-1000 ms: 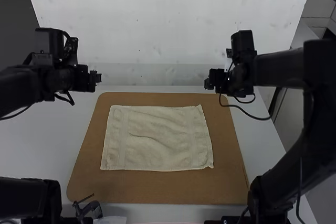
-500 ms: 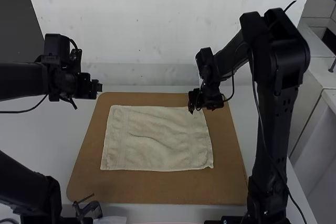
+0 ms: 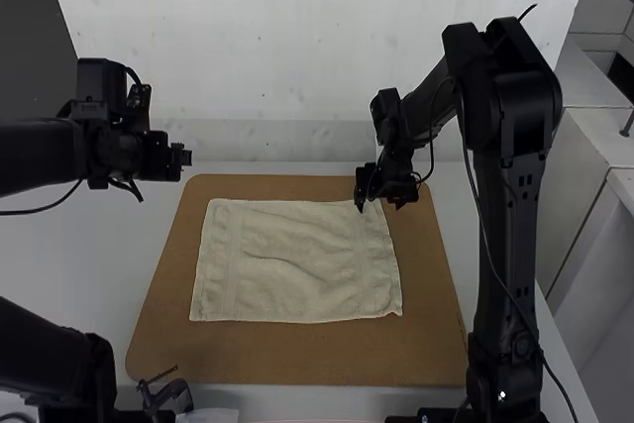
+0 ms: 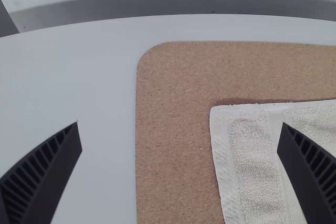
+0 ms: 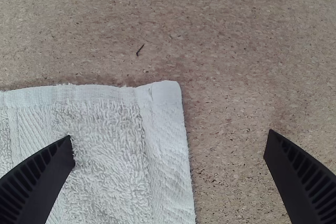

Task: Fold the towel.

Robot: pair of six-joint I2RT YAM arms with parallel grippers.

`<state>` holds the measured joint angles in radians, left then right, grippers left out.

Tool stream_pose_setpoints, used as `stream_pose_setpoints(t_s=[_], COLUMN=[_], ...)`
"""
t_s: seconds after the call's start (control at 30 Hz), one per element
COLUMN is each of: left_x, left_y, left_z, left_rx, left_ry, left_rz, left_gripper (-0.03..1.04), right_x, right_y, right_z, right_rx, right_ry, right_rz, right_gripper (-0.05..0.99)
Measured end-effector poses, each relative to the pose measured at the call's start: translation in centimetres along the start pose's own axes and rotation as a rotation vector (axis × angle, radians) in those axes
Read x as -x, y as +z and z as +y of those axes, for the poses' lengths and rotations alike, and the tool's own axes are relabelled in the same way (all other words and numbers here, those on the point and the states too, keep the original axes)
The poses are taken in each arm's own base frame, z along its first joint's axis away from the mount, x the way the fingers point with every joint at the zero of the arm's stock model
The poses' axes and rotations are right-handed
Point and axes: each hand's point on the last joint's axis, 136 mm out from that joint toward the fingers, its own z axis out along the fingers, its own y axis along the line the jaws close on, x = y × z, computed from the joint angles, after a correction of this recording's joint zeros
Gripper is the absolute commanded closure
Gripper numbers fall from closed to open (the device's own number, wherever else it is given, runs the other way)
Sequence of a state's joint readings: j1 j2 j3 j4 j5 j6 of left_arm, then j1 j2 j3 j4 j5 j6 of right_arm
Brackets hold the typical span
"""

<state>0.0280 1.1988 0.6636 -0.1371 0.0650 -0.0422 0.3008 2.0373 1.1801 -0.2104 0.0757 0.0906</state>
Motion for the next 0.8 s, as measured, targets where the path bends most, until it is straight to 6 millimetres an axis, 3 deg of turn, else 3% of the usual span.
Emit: stream_pose_setpoints(t_s=[0.07,0.1,0.13,0.23,0.33,0.47,0.57,0.67,0.8], left_x=[0.2,0.2,0.2,0.2,0.2,-0.4,-2.7,-4.4,-4.6], left_y=[-0.2,-0.2,-0.2,-0.2,-0.2,0.5,2.4,4.7,7.0], left_z=[-0.1,-0.1,-0.1,-0.2,-0.2,0.3,0.4,-0.3,-2.1], left_rx=[-0.005,-0.007,-0.008,-0.012,-0.013,-0.004,-0.006,-0.025,-0.044], left_ry=[0.000,0.000,0.000,0.000,0.000,-0.010,-0.019,-0.014,0.023], left_rz=[-0.007,-0.008,-0.007,-0.007,-0.007,0.015,0.106,0.194,0.243], left_gripper=[0.04,0.04,0.04,0.04,0.04,0.04,0.04,0.04,0.04], right_x=[-0.1,0.0,0.0,0.4,0.9,1.0,1.0,1.0,1.0], right_y=[0.1,0.1,0.2,0.3,0.6,0.7,0.7,0.7,0.7], right_z=[0.0,0.1,0.1,-0.2,-0.3,0.3,0.3,0.3,0.3], right_rx=[0.003,0.003,0.003,-0.014,-0.009,0.010,0.009,0.010,0.009], right_ry=[0.008,0.010,0.011,0.022,0.040,0.041,0.042,0.043,0.043], right_rz=[0.004,0.003,0.006,0.007,0.014,0.021,0.022,0.022,0.022], right_gripper=[0.00,0.07,0.16,0.63,0.90,0.92,0.92,0.92,0.92])
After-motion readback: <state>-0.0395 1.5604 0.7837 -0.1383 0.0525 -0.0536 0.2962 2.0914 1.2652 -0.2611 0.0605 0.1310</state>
